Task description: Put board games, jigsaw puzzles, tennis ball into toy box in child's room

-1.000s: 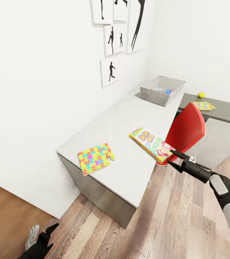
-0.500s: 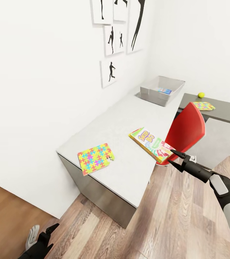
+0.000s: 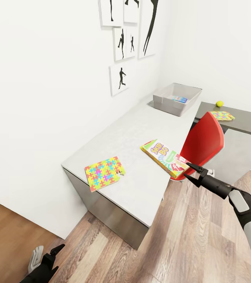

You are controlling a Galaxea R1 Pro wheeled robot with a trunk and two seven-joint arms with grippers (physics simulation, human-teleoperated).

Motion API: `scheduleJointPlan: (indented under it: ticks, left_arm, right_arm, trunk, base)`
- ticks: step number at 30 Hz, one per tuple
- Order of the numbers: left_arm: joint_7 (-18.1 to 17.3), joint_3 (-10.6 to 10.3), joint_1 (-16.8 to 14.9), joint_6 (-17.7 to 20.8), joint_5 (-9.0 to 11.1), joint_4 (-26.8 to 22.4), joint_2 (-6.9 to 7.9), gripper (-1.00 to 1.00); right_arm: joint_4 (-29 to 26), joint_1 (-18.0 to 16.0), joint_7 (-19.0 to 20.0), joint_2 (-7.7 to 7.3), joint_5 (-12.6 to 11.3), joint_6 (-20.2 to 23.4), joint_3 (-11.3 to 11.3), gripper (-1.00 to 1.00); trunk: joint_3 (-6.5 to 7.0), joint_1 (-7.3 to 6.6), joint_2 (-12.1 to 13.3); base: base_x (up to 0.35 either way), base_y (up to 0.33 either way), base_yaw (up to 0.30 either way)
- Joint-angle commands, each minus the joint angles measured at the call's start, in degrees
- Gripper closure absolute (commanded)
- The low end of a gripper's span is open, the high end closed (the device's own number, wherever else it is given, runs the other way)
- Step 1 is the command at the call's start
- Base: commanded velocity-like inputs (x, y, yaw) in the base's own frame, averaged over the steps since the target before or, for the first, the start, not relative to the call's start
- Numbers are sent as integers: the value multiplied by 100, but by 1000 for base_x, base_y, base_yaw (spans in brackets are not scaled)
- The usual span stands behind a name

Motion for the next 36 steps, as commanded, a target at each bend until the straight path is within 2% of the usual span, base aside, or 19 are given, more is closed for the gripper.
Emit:
scheduleJointPlan:
  ticks: [1,36]
  left_arm:
    - [-8,14,-3,45,18,0,-2,-100]
    - [-16,-12,-10,45,18,0,-8,-100]
  right_arm:
    - [0,-7,4,4,4,20,-14,-100]
    - [-13,-27,-202,-9,-1,0,-42,-100]
  trunk:
    - [-4,0,-2]
    - [-4,0,-2]
  base:
    - [0,0,0]
    - [0,0,0]
